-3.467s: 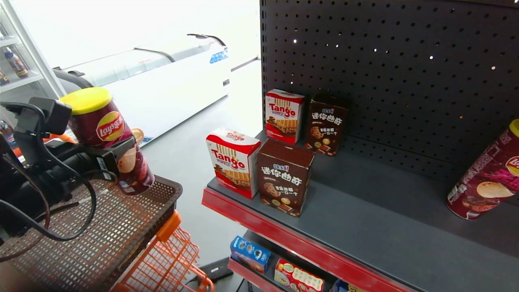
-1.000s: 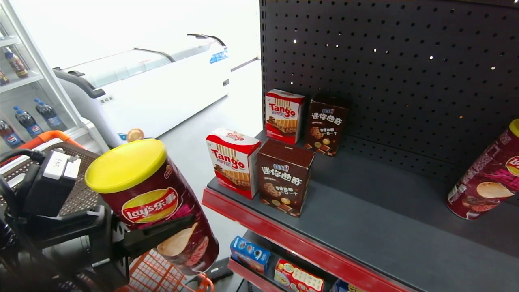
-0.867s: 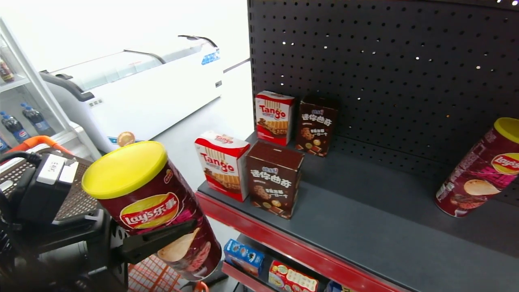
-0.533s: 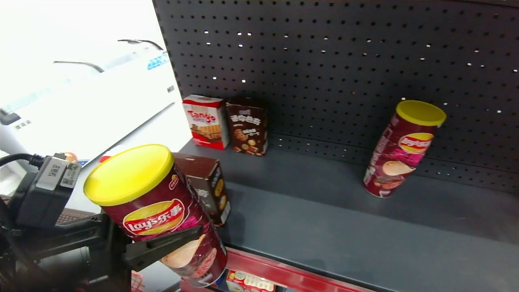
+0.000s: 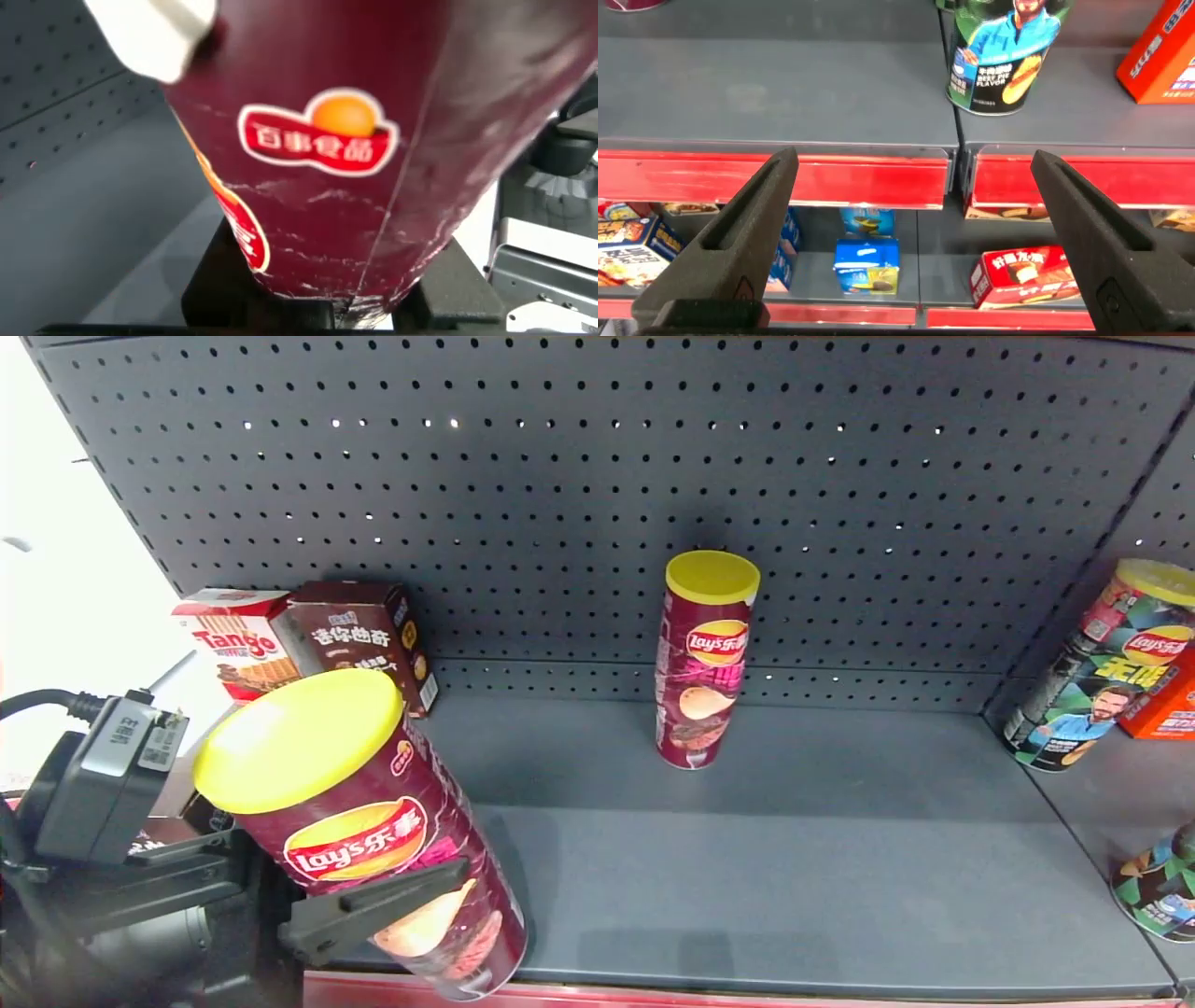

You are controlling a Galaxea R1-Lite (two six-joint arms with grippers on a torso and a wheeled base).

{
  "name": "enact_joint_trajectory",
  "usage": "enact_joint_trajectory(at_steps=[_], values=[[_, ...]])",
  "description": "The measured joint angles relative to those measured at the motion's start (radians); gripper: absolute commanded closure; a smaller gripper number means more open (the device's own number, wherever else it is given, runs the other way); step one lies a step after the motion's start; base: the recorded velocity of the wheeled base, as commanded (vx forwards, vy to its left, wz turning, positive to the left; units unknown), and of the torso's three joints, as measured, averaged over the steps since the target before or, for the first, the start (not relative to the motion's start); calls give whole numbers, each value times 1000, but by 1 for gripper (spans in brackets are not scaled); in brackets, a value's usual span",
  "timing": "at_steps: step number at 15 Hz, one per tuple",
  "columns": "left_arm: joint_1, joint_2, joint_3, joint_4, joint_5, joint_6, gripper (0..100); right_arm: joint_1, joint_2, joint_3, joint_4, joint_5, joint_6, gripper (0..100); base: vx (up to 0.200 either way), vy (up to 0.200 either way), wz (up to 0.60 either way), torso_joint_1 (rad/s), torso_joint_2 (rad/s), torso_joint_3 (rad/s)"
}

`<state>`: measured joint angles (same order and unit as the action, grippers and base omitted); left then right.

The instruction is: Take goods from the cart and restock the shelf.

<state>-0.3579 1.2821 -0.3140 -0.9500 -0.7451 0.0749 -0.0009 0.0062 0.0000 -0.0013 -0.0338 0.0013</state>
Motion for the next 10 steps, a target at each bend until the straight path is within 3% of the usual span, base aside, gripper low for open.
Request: enact_joint_trajectory(at_steps=[2, 10], values=[[1, -3, 0, -1, 0, -1, 100, 1, 0, 0, 0, 0, -1, 0, 0, 0, -600, 2, 0, 0], [4, -4, 1, -3, -3, 0, 100, 1, 0, 0, 1, 1, -1, 0, 0, 0, 0, 0, 0, 0]])
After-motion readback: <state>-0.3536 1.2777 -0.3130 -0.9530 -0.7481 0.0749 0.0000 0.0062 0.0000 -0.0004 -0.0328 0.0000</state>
